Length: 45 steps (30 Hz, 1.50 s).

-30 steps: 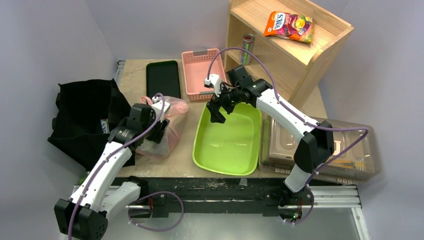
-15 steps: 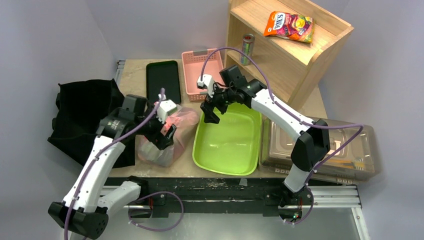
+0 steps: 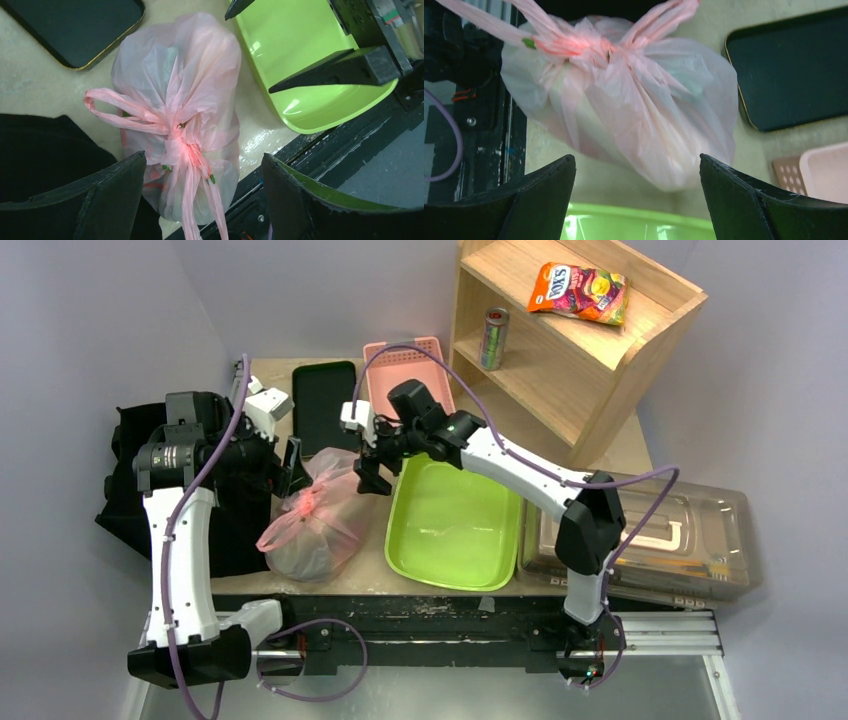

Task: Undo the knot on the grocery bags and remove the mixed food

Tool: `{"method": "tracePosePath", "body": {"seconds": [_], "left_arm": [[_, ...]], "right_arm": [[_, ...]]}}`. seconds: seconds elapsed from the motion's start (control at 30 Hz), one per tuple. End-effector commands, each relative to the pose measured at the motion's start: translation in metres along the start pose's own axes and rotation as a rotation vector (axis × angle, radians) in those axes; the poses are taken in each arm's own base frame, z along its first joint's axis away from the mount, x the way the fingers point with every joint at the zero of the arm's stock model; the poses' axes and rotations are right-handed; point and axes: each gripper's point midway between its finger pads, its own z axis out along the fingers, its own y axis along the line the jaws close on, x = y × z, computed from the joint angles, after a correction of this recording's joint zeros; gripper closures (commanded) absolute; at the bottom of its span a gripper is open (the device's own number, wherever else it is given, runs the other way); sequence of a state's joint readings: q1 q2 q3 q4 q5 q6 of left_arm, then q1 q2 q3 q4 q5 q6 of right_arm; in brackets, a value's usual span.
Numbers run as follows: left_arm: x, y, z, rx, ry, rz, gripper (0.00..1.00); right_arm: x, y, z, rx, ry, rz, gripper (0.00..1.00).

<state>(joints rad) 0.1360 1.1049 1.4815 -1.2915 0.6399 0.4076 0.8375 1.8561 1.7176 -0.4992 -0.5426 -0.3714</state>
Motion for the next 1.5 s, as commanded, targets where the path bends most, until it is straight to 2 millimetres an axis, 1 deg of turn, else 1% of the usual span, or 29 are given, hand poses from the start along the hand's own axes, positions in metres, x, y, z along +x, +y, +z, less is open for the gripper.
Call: {"method": "tracePosePath", "body": {"seconds": [0.0,0.03,0.1,0.17,0.27,0.33,0.37,0.43,0.47,0.53,0.57,0.67,0.73,0.77,0.87,0.97,1.03,1.07,1.13,1.2,1.33,1.47], "left_arm": [[0.008,0.013,-0.001,-0.065,0.026,-0.063,0.21],[0.012,0.019,0.0,-0.098,0.045,-0.07,0.23],[0.021,0.031,0.003,-0.146,0.091,-0.091,0.29],[0.028,0.035,0.004,-0.16,0.124,-0.108,0.32],[0.034,0.038,0.007,-0.174,0.144,-0.139,0.36],[0.037,0.041,0.007,-0.189,0.151,-0.157,0.38],[0.038,0.043,0.008,-0.199,0.155,-0.165,0.39],[0.042,0.045,0.009,-0.204,0.171,-0.177,0.4],[0.043,0.046,0.009,-0.209,0.18,-0.181,0.41],[0.048,0.047,0.009,-0.212,0.194,-0.179,0.42],[0.05,0.045,0.01,-0.201,0.198,-0.173,0.42],[0.062,0.038,0.015,-0.145,0.217,-0.146,0.41],[0.071,0.035,0.021,-0.1,0.224,-0.104,0.41],[0.073,0.035,0.023,-0.079,0.214,-0.06,0.42],[0.071,0.035,0.03,-0.02,0.148,0.06,0.45],[0.064,0.031,0.033,0.037,0.07,0.22,0.46],[0.065,0.019,0.035,0.119,0.034,0.327,0.46],[0.065,0.016,0.037,0.143,0.019,0.355,0.46],[0.067,0.01,0.042,0.2,-0.002,0.393,0.45],[0.072,0.008,0.049,0.247,-0.004,0.394,0.44],[0.079,0.016,0.066,0.277,0.019,0.367,0.43],[0.083,0.023,0.083,0.267,0.038,0.341,0.44]], "right_arm": [[-0.063,0.003,0.014,0.007,-0.176,-0.052,0.11],[-0.071,0.006,0.019,0.001,-0.199,-0.061,0.12],[-0.077,0.009,0.029,-0.006,-0.214,-0.073,0.16],[-0.081,0.019,0.042,-0.031,-0.221,-0.092,0.18],[-0.079,0.03,0.058,-0.046,-0.213,-0.126,0.2],[-0.073,0.035,0.068,-0.049,-0.191,-0.14,0.21],[-0.066,0.034,0.074,-0.042,-0.173,-0.143,0.21],[-0.052,0.029,0.085,-0.022,-0.136,-0.134,0.23],[-0.045,0.025,0.089,-0.002,-0.117,-0.126,0.26],[-0.036,0.022,0.091,0.012,-0.086,-0.112,0.42],[-0.035,0.022,0.088,0.011,-0.079,-0.115,0.5],[-0.028,0.026,0.073,0.024,-0.072,-0.151,0.72],[-0.02,0.029,0.065,0.04,-0.081,-0.191,0.92],[-0.014,0.029,0.063,0.05,-0.081,-0.205,1.0],[0.012,0.026,0.06,0.055,-0.043,-0.196,1.0],[0.027,0.016,0.057,0.077,-0.054,-0.177,1.0],[0.033,0.01,0.056,0.094,-0.078,-0.179,1.0],[0.036,0.009,0.056,0.096,-0.084,-0.179,1.0],[0.036,0.007,0.057,0.102,-0.108,-0.187,1.0],[0.036,0.007,0.059,0.105,-0.119,-0.19,1.0],[0.032,0.005,0.06,0.111,-0.141,-0.179,1.0],[0.033,0.005,0.057,0.114,-0.152,-0.171,1.0]]}}
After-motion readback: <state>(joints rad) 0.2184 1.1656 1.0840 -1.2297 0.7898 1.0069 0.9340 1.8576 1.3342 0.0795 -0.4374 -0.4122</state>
